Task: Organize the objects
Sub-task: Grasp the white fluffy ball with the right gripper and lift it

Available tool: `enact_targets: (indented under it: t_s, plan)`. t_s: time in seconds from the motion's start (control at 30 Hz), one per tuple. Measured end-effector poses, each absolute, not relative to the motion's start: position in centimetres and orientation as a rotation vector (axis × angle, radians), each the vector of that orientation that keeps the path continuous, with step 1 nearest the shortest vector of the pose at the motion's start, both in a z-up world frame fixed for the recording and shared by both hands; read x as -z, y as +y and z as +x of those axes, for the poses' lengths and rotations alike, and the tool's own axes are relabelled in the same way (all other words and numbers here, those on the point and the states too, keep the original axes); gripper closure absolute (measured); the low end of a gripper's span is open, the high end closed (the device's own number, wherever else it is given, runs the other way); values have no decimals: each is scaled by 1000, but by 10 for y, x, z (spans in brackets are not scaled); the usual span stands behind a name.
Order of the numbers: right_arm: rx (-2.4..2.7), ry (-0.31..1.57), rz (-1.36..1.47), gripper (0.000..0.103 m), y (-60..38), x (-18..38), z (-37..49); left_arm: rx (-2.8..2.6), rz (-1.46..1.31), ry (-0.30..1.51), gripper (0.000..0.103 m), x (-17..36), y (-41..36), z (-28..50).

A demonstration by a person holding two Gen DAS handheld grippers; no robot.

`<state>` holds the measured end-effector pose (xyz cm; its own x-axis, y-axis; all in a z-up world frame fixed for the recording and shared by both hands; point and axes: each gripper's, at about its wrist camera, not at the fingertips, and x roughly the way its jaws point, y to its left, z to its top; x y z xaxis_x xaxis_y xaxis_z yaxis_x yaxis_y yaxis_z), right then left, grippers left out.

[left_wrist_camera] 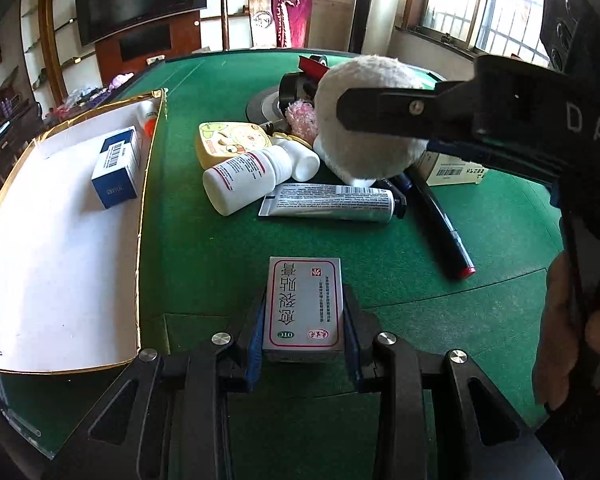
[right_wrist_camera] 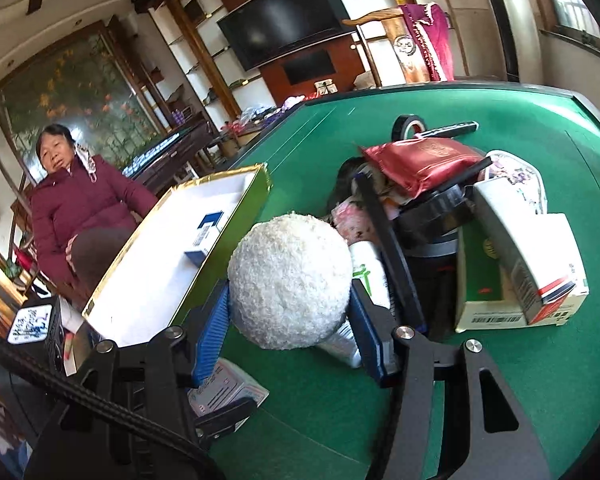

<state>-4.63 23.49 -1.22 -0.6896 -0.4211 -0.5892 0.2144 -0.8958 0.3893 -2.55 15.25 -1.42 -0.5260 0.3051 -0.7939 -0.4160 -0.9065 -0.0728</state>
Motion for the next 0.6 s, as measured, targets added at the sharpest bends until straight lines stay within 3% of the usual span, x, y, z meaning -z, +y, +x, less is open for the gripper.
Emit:
enact_targets:
  t_s: [0.6]
  plan:
    - [2628, -371, 981, 47, 231, 6, -45, -2431, -1216, 187, 74, 15, 153, -20]
